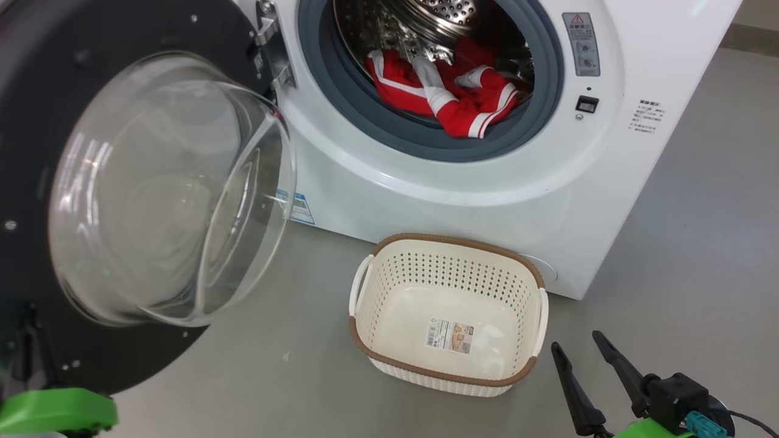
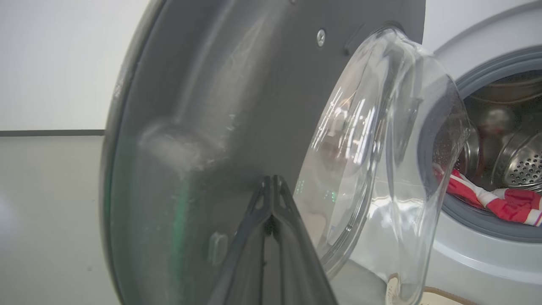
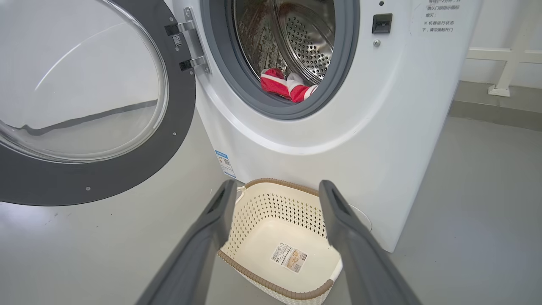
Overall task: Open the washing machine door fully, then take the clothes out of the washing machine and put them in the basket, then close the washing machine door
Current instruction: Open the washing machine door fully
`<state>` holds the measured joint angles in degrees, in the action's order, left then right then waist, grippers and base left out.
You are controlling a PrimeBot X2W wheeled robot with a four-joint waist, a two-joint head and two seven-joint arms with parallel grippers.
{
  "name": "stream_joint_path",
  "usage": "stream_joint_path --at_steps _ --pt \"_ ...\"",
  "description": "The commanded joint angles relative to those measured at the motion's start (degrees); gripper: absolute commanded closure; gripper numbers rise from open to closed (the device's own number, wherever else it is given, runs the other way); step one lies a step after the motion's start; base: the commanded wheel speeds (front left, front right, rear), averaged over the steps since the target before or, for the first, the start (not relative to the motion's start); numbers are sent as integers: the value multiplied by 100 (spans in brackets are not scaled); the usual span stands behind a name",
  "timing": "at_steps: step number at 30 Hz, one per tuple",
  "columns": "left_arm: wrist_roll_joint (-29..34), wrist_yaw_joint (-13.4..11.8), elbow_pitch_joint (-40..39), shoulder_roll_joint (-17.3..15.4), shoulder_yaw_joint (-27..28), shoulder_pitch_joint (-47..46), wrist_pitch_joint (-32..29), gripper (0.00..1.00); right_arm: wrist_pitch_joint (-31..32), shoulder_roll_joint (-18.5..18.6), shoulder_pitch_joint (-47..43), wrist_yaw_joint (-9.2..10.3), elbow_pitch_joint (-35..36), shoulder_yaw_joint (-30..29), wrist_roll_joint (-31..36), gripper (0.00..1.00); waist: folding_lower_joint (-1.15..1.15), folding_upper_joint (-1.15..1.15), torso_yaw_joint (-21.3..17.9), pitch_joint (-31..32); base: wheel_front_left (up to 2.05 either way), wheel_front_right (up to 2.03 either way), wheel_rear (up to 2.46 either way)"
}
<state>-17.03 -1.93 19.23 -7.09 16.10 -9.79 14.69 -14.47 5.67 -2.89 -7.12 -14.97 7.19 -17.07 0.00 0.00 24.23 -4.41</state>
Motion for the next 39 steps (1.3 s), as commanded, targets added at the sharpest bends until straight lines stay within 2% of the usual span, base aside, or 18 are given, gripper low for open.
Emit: stream_joint_path --at_steps 1,23,39 --pt "102 14 -12 -331 335 -313 31 100 -52 86 237 -36 126 167 19 0 0 0 -24 -34 0 0 0" --pt "517 259 1213 -890 1345 -1382 31 100 -52 238 501 -36 151 365 13 0 0 0 -242 -554 0 0 0" --pt "787 595 2040 -1313 2012 -2010 31 100 -52 298 648 -36 146 422 10 0 0 0 -302 -779 0 0 0"
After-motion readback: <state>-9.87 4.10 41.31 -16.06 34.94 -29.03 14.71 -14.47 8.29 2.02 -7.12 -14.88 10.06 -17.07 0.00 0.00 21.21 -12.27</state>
